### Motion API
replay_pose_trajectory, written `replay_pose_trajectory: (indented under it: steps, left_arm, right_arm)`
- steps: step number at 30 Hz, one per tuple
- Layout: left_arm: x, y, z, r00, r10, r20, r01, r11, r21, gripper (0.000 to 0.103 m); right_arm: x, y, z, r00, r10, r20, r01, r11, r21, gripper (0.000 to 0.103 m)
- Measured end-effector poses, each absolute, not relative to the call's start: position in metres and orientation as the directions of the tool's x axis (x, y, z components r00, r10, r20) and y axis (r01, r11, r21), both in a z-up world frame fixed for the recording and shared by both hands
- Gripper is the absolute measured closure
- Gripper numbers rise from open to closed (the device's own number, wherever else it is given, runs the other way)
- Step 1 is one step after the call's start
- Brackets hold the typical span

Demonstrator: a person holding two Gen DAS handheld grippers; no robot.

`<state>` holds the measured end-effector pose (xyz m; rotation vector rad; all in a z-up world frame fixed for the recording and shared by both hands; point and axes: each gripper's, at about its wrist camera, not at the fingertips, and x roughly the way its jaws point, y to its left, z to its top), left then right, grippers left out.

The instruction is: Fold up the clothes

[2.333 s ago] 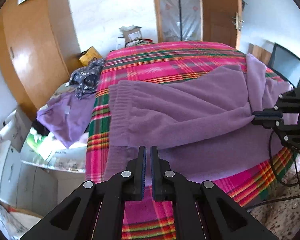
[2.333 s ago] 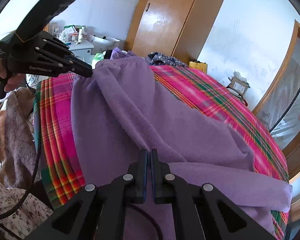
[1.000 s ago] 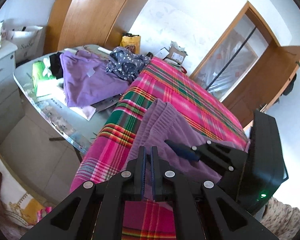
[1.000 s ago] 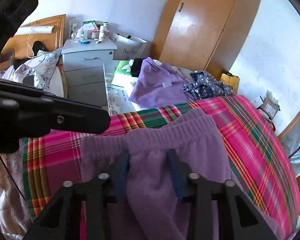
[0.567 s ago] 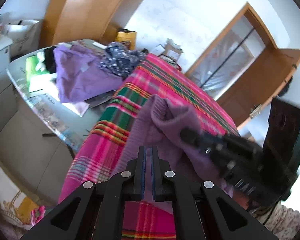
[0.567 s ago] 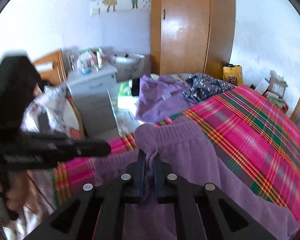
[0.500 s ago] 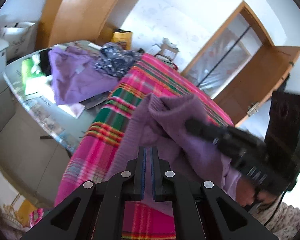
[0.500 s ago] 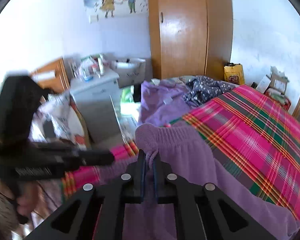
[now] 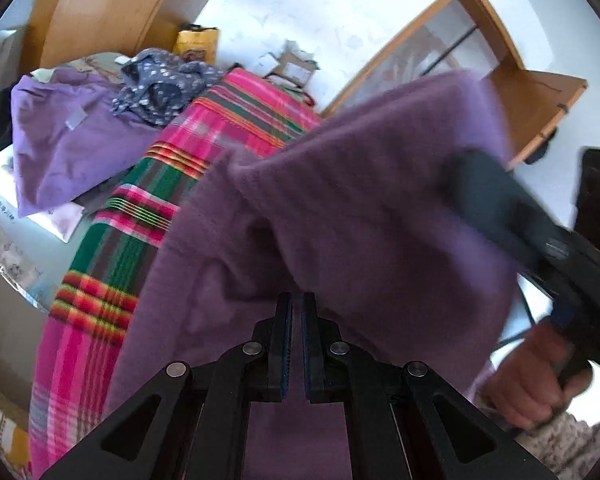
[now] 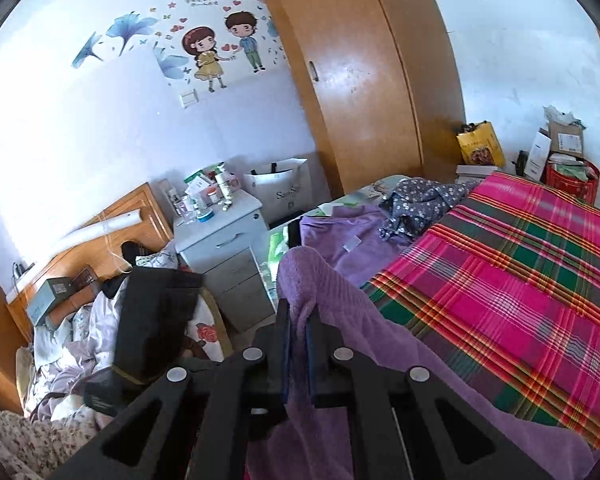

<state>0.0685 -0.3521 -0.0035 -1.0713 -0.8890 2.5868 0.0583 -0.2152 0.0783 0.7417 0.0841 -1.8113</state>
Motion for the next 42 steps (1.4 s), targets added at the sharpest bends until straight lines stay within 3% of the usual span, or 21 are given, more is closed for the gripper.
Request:
replay_pose_trajectory:
  steps: [5, 9, 16, 23, 38, 42]
  left_arm:
    - [0.059, -0.374, -0.012, -0.739, 0.315, -0.595, 0.16, -0.776, -0.61, 0.098]
    - [0.048, -0.388, -0.028, -0.712, 0.334, -0.618, 0.231, -0.72, -0.655, 0.098]
    - [0.061, -0.406, -0.035, -0.736, 0.352, -0.578, 0.243, -0.66, -0.711, 0.098]
    - [0.077, -0.432, -0.034, -0.761, 0.26, -0.595, 0.305, -0.665, -0.681, 0.101]
    - [0.111, -0.434, -0.03, -0.779, 0.246, -0.577, 0.319, -0.638, -0.701, 0.098]
    - [0.111, -0.431, -0.021, -0.777, 0.246, -0.58, 0.298, -0.668, -0.682, 0.098]
  right_arm:
    - [0.059, -0.212, 0.08, -0.159, -0.847, -0.507, 0.885, -0.351, 0.307, 0.097]
    - [0.063, -0.213, 0.077, -0.136, -0.847, -0.514, 0.892, -0.33, 0.308, 0.097]
    - [0.083, -0.218, 0.061, -0.077, -0.838, -0.54, 0.909, -0.281, 0.307, 0.097]
    - [0.105, -0.233, 0.037, -0.08, -0.796, -0.6, 0.932, -0.272, 0.238, 0.097]
    - [0.131, -0.266, -0.013, -0.071, -0.69, -0.72, 0.946, -0.275, 0.171, 0.097]
    - [0.127, -0.268, -0.02, -0.08, -0.682, -0.727, 0.934, -0.306, 0.185, 0.091]
